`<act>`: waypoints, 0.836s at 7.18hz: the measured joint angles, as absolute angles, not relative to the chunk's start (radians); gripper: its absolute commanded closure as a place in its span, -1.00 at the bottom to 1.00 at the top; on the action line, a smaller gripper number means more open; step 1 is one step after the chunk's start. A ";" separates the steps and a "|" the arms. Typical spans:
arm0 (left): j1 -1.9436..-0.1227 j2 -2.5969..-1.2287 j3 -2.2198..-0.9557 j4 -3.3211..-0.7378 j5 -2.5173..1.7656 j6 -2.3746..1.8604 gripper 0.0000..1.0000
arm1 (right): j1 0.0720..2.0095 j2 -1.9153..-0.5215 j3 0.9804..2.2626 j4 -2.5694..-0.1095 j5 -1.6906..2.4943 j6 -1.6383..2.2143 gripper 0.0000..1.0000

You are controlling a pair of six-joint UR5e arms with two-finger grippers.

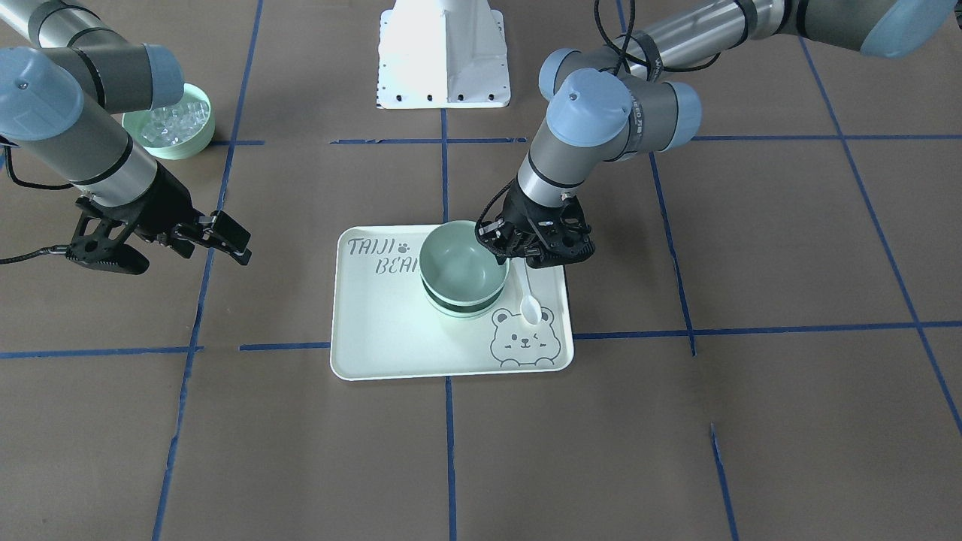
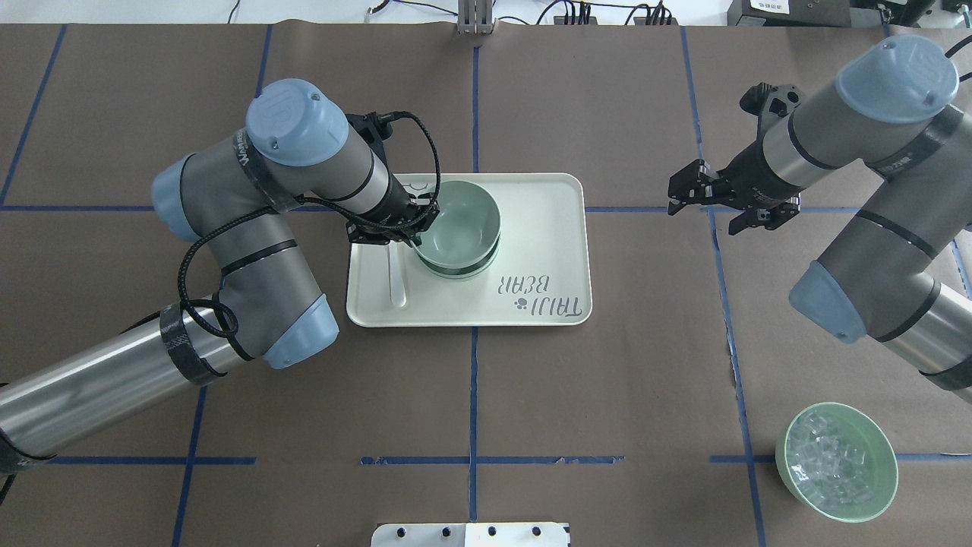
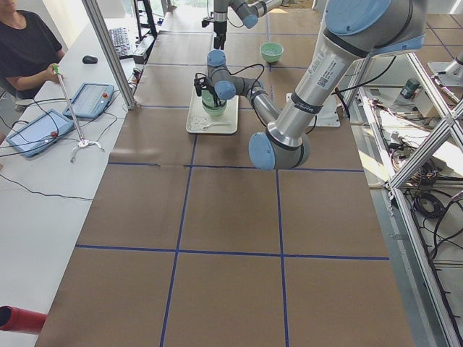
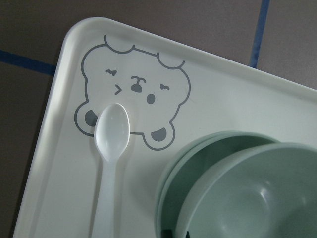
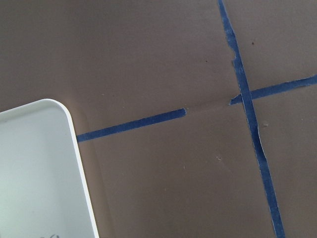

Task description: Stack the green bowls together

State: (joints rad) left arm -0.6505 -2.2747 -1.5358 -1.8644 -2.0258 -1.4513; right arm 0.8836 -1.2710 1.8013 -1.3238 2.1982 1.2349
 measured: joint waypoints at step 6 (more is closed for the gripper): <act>-0.644 -2.279 -1.520 -1.868 -1.978 -1.429 -1.00 | 0.883 -1.270 1.802 -1.324 2.198 1.235 -1.00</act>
State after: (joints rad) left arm -0.6437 -2.2792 -1.5201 -1.8683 -1.9782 -1.4294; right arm 0.8829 -1.2697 1.8023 -1.3238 2.1982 1.2348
